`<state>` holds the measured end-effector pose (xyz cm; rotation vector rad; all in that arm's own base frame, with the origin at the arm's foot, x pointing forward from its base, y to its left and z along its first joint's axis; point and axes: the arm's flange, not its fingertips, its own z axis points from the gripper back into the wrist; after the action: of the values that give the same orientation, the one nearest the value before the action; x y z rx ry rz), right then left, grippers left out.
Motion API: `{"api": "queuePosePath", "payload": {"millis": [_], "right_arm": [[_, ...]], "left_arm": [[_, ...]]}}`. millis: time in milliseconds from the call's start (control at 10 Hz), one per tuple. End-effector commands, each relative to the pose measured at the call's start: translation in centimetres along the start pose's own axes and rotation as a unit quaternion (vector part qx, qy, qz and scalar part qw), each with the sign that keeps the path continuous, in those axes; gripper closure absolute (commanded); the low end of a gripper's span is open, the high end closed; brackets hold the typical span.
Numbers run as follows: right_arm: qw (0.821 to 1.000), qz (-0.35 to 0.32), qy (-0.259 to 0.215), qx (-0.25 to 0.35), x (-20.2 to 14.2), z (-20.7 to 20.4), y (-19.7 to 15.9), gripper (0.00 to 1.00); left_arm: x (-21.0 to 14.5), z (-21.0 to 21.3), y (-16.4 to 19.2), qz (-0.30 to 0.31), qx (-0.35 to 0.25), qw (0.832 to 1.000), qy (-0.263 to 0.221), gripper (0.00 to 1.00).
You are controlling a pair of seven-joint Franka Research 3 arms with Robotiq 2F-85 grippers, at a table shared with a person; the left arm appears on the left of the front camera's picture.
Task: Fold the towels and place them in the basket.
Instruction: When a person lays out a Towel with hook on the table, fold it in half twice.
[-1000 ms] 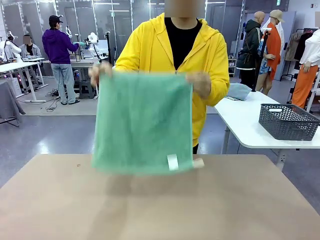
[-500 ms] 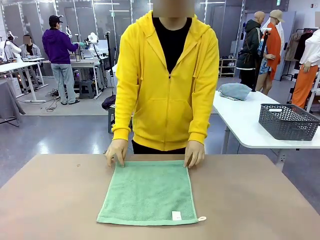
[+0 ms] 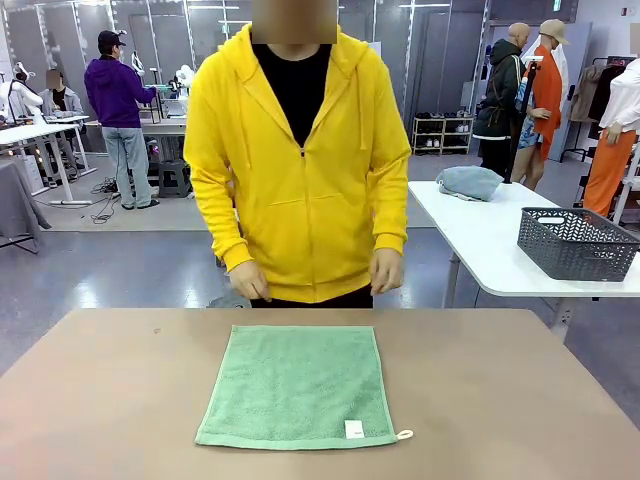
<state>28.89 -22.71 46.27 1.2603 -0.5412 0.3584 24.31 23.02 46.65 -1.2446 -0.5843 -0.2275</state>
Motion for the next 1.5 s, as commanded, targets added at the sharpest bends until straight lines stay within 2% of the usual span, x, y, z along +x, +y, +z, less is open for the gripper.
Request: {"api": "queuePosePath", "payload": {"millis": [0,1100,1200,1400], "right_arm": [[1.0,0.009,-0.005,0.007,0.0,-0.1,-0.1,0.0],[1.0,0.0,0.0,0.0,0.0,0.0,0.0,0.0],[0.999,0.033,0.011,-0.008,0.3,-0.1,1.2,0.0],[0.985,0.135,0.093,-0.049,1.4,-1.6,5.6,0.0]], "left_arm": [[0.0,0.1,0.2,-0.012,-0.009,1.0,-0.001,0.0],[0.0,0.0,0.0,0.0,0.0,1.0,0.0,0.0],[0.3,-0.2,-1.1,-0.028,0.025,0.999,0.01,0.0],[1.4,-1.7,-5.9,-0.122,0.102,0.986,0.054,0.0]]}}
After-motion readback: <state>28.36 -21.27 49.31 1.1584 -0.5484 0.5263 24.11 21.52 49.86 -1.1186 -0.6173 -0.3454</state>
